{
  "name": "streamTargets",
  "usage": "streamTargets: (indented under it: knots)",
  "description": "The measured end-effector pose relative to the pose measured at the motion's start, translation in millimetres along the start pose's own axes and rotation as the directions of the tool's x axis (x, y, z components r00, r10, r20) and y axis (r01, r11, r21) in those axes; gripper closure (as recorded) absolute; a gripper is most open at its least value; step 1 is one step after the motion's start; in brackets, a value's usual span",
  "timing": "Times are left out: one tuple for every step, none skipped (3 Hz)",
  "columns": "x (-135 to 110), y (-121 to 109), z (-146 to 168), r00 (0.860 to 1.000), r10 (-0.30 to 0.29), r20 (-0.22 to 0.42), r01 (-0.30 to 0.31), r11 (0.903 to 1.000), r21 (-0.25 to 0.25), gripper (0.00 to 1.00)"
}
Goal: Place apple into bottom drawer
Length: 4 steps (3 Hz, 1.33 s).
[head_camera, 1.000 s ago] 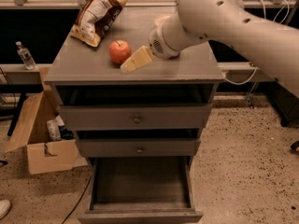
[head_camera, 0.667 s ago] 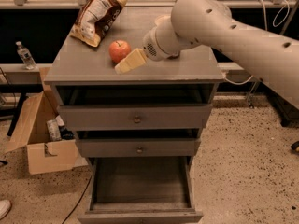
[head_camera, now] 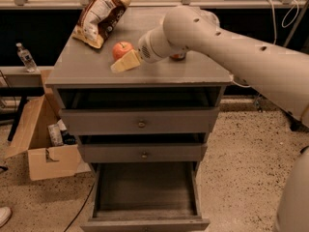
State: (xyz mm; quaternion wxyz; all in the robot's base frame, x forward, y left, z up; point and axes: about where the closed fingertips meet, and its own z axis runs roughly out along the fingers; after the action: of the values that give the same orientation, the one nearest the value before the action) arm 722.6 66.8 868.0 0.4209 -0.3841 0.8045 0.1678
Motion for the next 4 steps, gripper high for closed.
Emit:
streamTargets:
  knots:
    - [-10, -5, 17, 0.999, 0.013, 0.030, -0.013, 0.9999, -0.003, 0.00]
    - [-19, -5, 27, 0.999, 0.020, 0.051, -0.019, 0.9997, -0.015, 0.00]
    - [-24, -1, 37, 0.998, 0.024, 0.061, -0.022, 0.9991, -0.036, 0.12]
    - [-24, 3, 44, 0.998, 0.024, 0.064, -0.021, 0.9985, -0.051, 0.40]
